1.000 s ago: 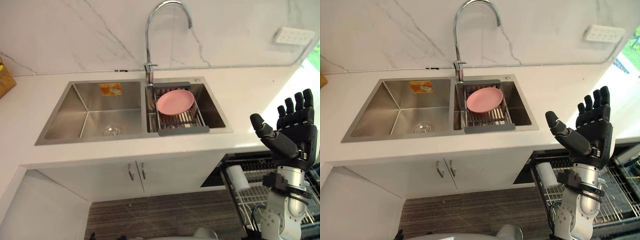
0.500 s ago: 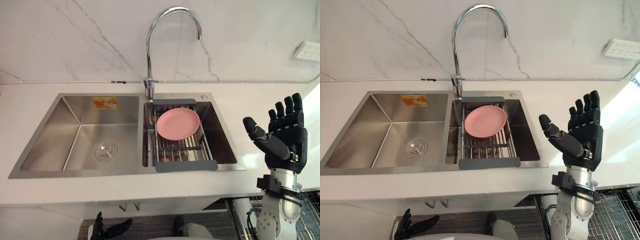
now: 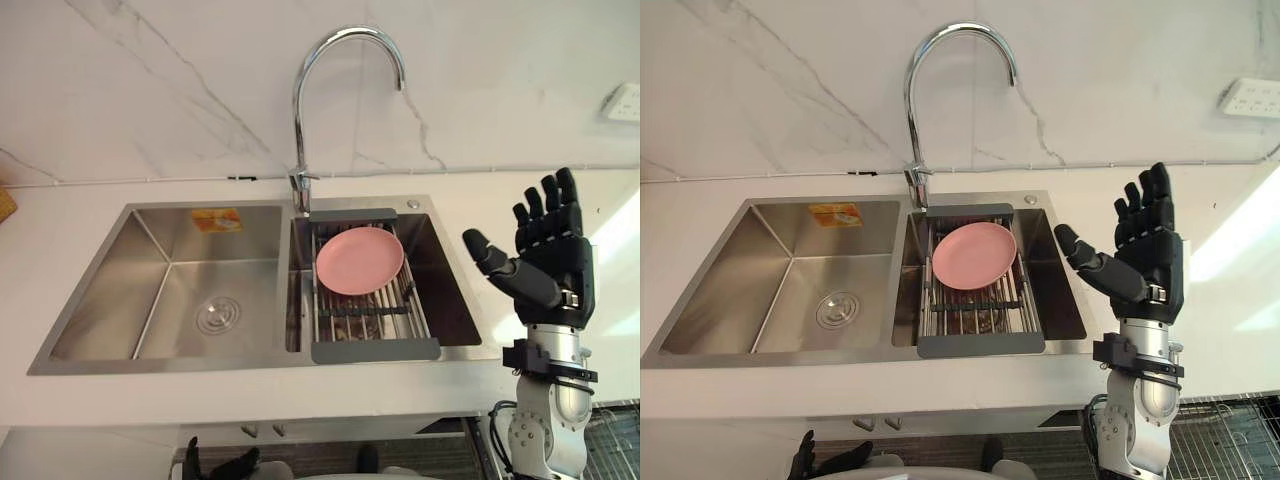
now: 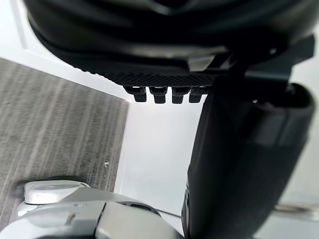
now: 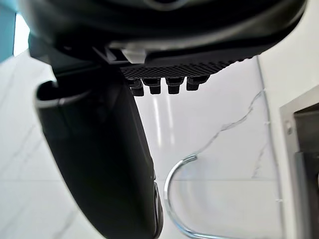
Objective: Walk over to the sink, pick up the cup, carry it to the dishwasher, place the cup inside the dishwasher, then close the dishwasher door
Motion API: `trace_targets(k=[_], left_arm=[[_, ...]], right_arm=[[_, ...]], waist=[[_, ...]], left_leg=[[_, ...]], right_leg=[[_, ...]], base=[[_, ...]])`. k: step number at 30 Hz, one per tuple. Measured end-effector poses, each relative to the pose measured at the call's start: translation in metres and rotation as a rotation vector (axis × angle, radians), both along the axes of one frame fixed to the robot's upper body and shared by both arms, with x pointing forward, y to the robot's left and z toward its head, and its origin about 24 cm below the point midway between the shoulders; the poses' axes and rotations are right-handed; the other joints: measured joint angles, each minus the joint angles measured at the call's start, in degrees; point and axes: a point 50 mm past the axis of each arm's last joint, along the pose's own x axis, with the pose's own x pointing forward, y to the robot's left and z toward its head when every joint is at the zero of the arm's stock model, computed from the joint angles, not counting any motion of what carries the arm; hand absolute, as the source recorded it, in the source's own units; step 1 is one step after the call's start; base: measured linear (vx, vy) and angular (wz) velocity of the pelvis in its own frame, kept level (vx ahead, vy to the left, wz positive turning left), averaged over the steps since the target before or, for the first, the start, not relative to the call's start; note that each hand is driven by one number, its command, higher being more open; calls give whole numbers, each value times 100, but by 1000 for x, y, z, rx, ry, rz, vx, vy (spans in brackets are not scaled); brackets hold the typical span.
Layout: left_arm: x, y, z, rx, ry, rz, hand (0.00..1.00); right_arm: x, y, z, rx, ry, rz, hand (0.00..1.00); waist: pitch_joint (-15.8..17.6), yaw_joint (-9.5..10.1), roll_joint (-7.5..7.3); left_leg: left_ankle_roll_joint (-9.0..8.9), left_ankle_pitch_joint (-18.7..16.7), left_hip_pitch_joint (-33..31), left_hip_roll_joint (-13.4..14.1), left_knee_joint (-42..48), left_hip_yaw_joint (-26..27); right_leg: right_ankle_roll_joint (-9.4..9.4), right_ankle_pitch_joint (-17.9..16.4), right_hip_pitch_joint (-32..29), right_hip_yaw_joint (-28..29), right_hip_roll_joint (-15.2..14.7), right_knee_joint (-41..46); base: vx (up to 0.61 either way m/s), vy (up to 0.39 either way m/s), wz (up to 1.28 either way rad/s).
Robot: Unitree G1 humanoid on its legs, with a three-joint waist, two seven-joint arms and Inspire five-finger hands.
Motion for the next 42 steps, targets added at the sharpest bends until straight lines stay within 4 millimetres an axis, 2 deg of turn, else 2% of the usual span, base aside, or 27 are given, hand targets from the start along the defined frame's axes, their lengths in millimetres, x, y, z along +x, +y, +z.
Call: trace_targets(k=[3, 9, 15, 21, 30, 42], left_arm=[[-1, 3, -1, 8, 29, -23, 100], [-3, 6, -1, 11, 38, -19, 100], [-6, 11, -1, 21, 52, -14, 100], [-6, 12, -1, 24, 62, -24, 100], [-7, 16, -1, 31, 79, -33, 100], [-4, 18, -1, 35, 80, -37, 100]], right_arm=[[-2, -4, 14, -231, 18, -30, 100], [-2, 0, 35, -637, 41, -4, 100], [1, 14, 34, -989, 94, 73, 100], [4, 36, 23, -1283, 146, 224, 100], [7, 49, 7, -1459, 200, 342, 100], [16, 62, -10, -1621, 126, 283, 100]], waist=[[20, -158, -50], [2, -158, -121], [-59, -185, -256], [-77, -215, -274], [-121, -198, -312], [-163, -73, -361]], left_leg=[[113, 272, 258, -225, -620, 48], [169, 335, 390, -319, -830, 51], [175, 336, 393, -330, -840, 65], [148, 336, 385, -330, -885, 63], [170, 375, 394, -342, -941, 11], [210, 402, 388, -396, -976, -61]], right_leg=[[103, 59, -22, 31, -158, 1], [146, 53, -16, 37, -218, 15], [173, 57, -17, 67, -230, -4], [192, 45, -37, 66, -229, -4], [213, 31, -45, 6, -232, -3], [238, 14, -33, -64, -289, -6]], base=[[72, 101, -2], [42, 59, 1], [-44, 14, -2], [-37, 0, 0], [10, 12, 3], [-10, 5, 2]])
